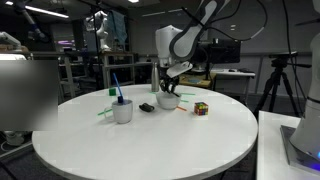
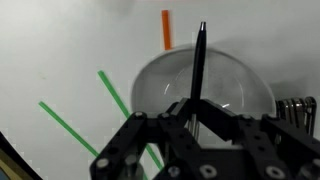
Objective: Pick up the pen from the table and put it in the bowl.
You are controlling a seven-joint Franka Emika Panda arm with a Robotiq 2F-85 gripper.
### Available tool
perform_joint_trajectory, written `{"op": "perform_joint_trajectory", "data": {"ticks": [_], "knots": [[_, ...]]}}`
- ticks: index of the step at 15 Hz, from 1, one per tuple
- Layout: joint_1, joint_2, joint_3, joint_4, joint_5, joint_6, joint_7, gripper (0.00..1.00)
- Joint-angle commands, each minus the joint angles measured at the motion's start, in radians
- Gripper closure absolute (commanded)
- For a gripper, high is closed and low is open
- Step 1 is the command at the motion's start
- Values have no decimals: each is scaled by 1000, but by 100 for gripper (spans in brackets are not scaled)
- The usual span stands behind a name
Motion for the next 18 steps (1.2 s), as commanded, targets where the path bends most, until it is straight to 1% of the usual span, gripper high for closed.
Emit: {"op": "perform_joint_trajectory", "data": {"ticks": [1, 5, 6, 15, 18], "knots": [[7, 0, -7, 1, 5, -1, -4, 81], [7, 0, -7, 1, 5, -1, -4, 81], [4, 6, -7, 3, 8, 0, -8, 95], [10, 11, -18, -5, -1, -8, 5, 95], [22, -2, -30, -8, -27, 7, 39, 95]]}}
